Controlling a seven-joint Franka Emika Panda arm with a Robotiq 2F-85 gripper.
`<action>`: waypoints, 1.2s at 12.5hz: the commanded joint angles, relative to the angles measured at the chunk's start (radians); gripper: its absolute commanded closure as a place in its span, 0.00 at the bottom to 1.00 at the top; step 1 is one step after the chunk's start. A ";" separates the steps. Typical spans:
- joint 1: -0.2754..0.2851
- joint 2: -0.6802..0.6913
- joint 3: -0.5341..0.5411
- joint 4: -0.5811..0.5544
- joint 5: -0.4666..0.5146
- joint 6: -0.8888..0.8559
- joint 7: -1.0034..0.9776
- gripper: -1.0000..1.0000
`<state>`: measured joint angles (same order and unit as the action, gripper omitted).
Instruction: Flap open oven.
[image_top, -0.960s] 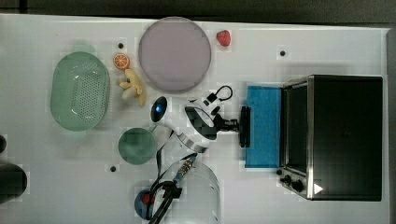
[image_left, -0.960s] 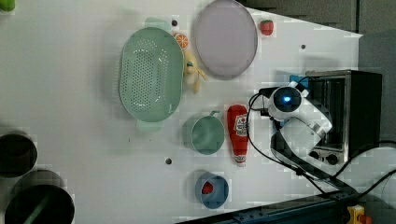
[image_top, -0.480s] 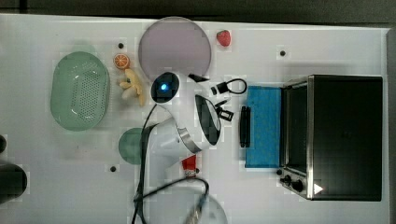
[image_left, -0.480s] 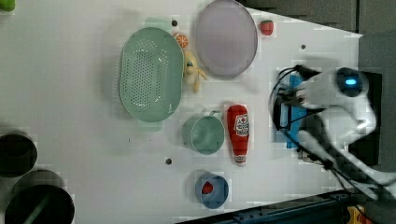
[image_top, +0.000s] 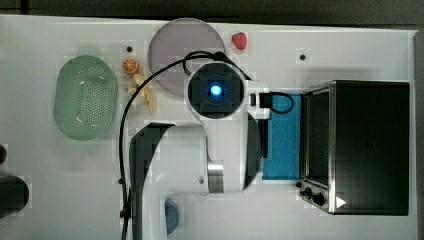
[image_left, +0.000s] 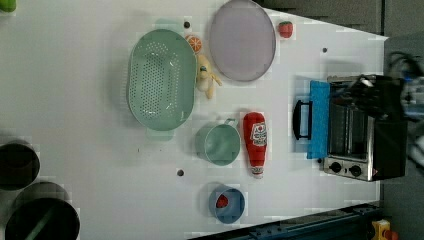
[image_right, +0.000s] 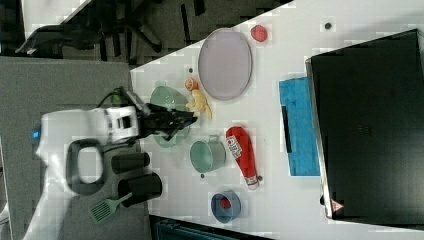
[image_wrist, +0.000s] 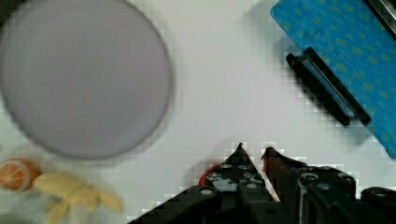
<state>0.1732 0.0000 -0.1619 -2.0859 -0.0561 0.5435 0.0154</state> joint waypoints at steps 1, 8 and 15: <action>-0.019 -0.111 -0.031 0.032 0.011 -0.141 0.071 0.83; -0.015 -0.236 -0.017 0.154 0.010 -0.471 0.131 0.83; -0.015 -0.221 -0.016 0.153 0.010 -0.471 0.131 0.83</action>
